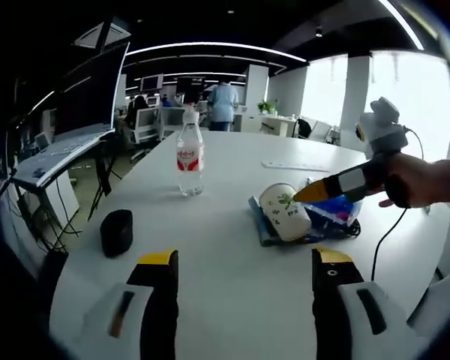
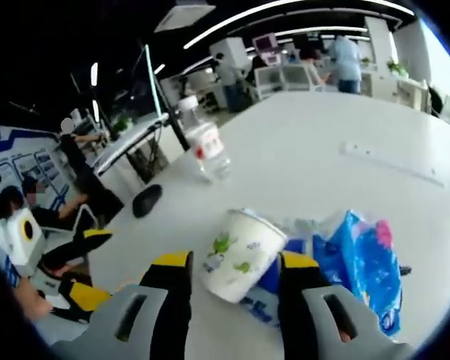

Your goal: Arrange the tabletop items into an orderly group along one side of the table until the central work area is clear of visible clutter.

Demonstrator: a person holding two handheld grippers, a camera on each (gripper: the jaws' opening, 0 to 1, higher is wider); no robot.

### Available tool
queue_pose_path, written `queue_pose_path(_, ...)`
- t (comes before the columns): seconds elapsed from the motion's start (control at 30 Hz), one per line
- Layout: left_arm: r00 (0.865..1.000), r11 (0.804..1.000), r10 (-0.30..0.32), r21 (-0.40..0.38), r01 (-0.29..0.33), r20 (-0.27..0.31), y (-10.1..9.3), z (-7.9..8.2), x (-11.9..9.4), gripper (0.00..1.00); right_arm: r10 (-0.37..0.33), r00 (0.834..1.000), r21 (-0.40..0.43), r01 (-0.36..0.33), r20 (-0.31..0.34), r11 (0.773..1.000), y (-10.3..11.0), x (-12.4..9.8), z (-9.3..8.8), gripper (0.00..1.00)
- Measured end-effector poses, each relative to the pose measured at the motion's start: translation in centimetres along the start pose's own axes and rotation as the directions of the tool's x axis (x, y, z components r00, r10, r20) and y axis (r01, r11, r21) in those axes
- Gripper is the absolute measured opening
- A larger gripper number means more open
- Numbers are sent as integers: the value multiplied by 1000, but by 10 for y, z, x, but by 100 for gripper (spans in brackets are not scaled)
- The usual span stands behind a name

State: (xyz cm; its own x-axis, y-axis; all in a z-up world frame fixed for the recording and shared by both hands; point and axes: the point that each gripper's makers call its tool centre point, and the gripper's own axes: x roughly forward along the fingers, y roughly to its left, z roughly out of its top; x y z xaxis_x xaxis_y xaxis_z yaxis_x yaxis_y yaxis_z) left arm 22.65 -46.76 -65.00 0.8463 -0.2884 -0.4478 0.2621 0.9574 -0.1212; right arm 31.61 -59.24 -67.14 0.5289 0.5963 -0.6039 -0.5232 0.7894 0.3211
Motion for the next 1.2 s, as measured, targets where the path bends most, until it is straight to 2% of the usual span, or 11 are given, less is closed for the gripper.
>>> queue_pose_path(0.53, 1000, 1000, -5, 27, 5, 7, -3, -2, -31, 75, -23, 999, 33, 24, -31, 999, 0, 2, -7, 42)
queue_pose_path(0.77, 1000, 999, -10, 33, 10, -8, -5, -8, -44, 78, -29, 999, 51, 31, -42, 998, 1, 4, -8, 42)
queue_pose_path(0.93, 1000, 998, -10, 59, 10, 3, -9, 0, -50, 79, -31, 998, 50, 34, -55, 998, 3, 6, -10, 42)
queue_pose_path(1.2, 1000, 997, -20, 70, 20, -1, -15, -1, -62, 80, -45, 997, 73, 50, -68, 996, 1, 9, -10, 42)
